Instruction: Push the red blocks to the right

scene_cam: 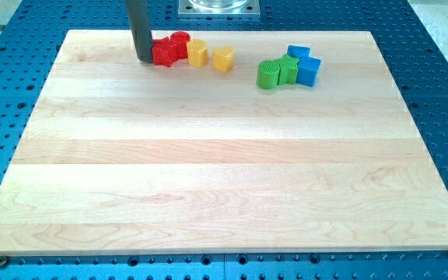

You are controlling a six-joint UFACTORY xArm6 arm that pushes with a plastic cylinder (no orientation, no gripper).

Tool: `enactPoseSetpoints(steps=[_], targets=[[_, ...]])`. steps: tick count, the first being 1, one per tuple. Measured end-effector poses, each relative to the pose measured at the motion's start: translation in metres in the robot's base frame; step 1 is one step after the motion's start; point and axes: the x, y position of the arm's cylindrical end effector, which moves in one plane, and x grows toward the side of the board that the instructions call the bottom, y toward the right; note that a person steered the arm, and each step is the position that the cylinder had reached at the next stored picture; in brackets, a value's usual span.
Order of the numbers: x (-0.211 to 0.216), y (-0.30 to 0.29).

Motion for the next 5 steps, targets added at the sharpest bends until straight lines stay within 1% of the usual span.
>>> enactPoseSetpoints(steps=[2,4,5], targets=[[-0.001,0.037],[-0.004,0.039],[-0.049,0.036]])
